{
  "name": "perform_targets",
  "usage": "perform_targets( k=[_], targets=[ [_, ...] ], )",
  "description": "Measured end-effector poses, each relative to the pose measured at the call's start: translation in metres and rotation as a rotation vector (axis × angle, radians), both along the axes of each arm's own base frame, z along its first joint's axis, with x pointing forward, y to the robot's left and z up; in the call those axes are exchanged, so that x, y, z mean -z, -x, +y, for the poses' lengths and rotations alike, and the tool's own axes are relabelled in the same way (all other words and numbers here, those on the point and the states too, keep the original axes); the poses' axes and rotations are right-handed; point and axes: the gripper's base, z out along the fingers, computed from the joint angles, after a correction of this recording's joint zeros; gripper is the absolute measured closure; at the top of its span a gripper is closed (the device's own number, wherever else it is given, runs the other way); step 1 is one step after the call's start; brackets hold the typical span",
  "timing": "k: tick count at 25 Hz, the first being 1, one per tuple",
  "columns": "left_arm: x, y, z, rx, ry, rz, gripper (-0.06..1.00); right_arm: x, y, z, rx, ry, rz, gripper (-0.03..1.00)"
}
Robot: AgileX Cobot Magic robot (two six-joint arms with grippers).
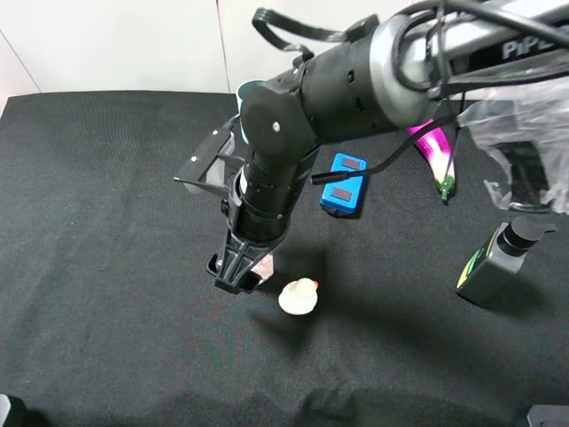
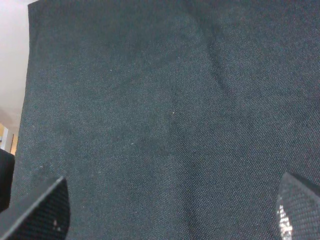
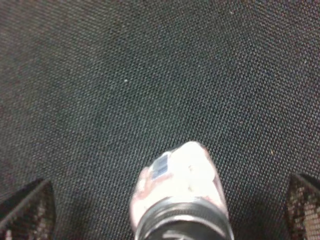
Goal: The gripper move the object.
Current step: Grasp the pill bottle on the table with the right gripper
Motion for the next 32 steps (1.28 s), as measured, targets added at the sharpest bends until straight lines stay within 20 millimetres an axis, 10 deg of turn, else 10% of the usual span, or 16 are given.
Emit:
perform_targets(
  k=[26, 32],
  targets=[
    [0.0, 0.0, 0.0, 0.0, 0.0, 0.0, 0.06, 0.034, -0.003, 0.002, -0.017, 0.048, 0.013, 0.27],
    [0.0, 0.0, 0.0, 0.0, 0.0, 0.0, 0.06, 0.034, -0.003, 0.002, -0.018, 0.048, 0.012, 0.48]
  ],
)
